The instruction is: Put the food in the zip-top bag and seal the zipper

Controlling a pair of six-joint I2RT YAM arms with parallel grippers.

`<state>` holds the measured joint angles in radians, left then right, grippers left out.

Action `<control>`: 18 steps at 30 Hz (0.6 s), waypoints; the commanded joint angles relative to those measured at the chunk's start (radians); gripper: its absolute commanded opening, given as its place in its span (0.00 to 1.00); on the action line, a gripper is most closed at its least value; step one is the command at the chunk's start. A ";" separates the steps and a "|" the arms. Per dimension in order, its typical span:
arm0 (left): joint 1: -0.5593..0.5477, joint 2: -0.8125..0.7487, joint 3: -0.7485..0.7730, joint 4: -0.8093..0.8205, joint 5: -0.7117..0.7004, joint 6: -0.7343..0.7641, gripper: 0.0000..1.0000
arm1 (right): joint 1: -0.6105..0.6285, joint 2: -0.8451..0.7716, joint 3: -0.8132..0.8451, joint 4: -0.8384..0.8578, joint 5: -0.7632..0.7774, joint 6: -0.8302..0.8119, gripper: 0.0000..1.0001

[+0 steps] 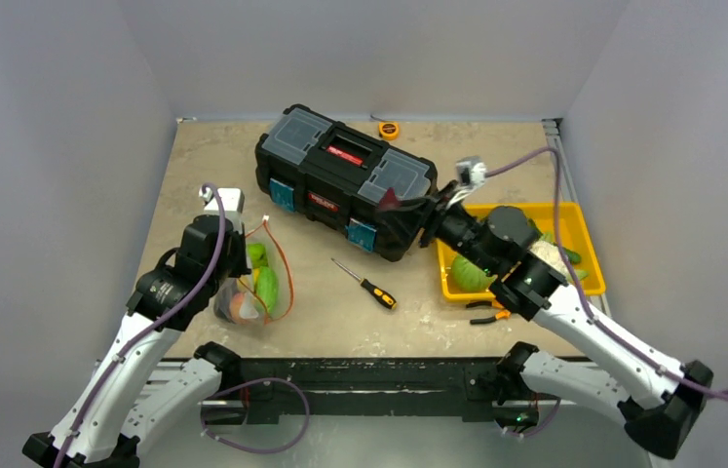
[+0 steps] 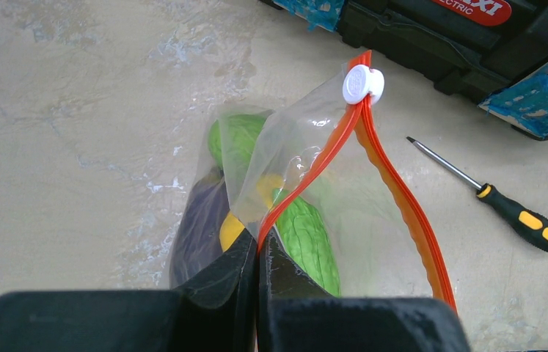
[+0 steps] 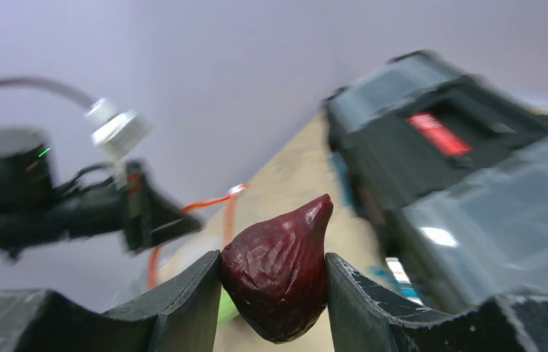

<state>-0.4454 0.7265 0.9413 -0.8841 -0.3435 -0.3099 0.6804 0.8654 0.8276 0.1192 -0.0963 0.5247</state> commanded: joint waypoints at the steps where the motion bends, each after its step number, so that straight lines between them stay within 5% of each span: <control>1: 0.002 -0.009 0.001 0.024 -0.003 0.015 0.00 | 0.256 0.133 0.126 0.023 0.070 -0.179 0.13; 7: 0.002 -0.007 0.001 0.022 -0.005 0.015 0.00 | 0.484 0.339 0.238 0.010 0.201 -0.253 0.15; 18: 0.002 -0.019 0.001 0.022 -0.005 0.014 0.00 | 0.543 0.577 0.375 0.070 0.157 -0.172 0.17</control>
<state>-0.4454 0.7219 0.9401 -0.8845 -0.3439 -0.3099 1.2171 1.3964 1.0847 0.1421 0.0422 0.3328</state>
